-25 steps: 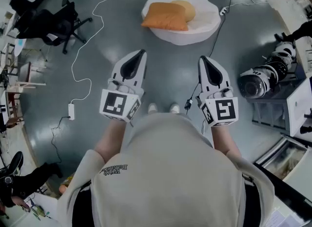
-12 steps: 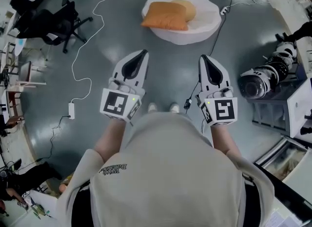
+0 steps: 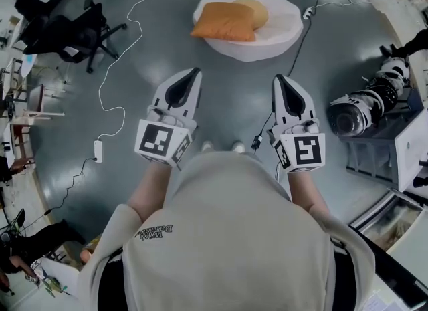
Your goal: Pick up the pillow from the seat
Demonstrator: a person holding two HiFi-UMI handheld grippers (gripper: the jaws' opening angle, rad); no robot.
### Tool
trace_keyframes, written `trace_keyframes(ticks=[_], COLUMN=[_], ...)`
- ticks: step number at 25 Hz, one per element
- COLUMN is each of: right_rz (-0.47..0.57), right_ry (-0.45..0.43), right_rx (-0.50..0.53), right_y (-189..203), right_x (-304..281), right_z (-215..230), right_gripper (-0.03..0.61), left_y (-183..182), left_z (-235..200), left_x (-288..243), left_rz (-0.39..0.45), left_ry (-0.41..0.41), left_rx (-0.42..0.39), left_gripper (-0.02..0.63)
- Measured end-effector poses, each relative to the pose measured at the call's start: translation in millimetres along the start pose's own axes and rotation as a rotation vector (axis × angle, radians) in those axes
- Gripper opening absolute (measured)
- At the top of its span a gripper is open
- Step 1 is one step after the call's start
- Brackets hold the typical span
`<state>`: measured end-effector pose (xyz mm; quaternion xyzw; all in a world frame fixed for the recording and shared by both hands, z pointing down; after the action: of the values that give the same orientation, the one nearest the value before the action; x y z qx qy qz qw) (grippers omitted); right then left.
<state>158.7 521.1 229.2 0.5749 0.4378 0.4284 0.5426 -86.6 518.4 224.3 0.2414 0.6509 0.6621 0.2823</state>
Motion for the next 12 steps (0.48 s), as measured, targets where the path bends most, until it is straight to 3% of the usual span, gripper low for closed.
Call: trace_keyframes(ticks=[12], right_rz=[0.013], right_ry=[-0.041], right_rx=[-0.017], right_y=[10], right_x=[-2], right_z=[40], right_gripper=[0.009], left_y=[7], left_z=[21], left_x=[-31], left_rz=[-0.007], left_ry=[-0.044], left_rx=[-0.002], left_gripper=[0.011])
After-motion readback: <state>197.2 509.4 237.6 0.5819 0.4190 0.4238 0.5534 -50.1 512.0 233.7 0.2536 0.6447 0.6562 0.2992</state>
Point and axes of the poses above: the fingertips, and each gripper's own axes: x backward along the fingers, z to its right, y out of its underside, the point moved 8 cm from there along x, backward along the fingers, and after that the axes turned 14 degrees about y, right-handed, at the moved point
